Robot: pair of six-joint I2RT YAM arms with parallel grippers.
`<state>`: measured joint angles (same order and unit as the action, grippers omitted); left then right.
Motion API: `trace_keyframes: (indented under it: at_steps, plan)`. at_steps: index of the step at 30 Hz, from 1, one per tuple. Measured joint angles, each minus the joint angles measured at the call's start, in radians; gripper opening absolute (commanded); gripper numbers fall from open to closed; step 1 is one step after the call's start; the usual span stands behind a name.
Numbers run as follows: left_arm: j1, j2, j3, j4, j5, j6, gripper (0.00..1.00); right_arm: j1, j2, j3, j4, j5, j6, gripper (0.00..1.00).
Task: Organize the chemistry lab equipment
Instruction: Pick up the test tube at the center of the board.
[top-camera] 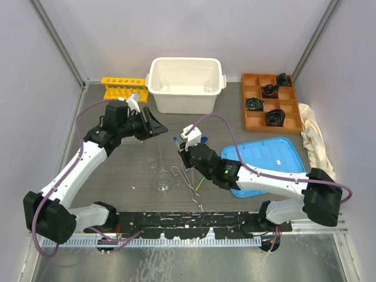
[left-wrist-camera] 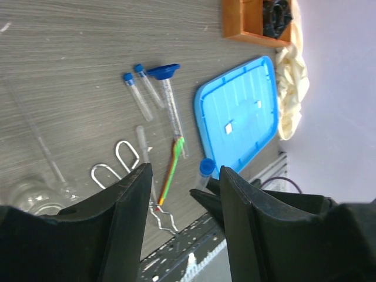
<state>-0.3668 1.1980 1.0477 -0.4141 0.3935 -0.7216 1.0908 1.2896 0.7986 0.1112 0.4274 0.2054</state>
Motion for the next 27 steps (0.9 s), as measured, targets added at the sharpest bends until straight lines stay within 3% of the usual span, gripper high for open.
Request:
trace_keyframes:
  at_steps: [10,27]
  plan:
    - [-0.006,-0.001,-0.021,0.039,0.071,-0.076,0.5,0.027,0.025,0.011,0.043,0.028,-0.005,0.01]
    - [-0.077,0.022,-0.05,0.051,0.077,-0.079,0.47,0.033,0.07,0.062,0.046,0.032,-0.013,0.01]
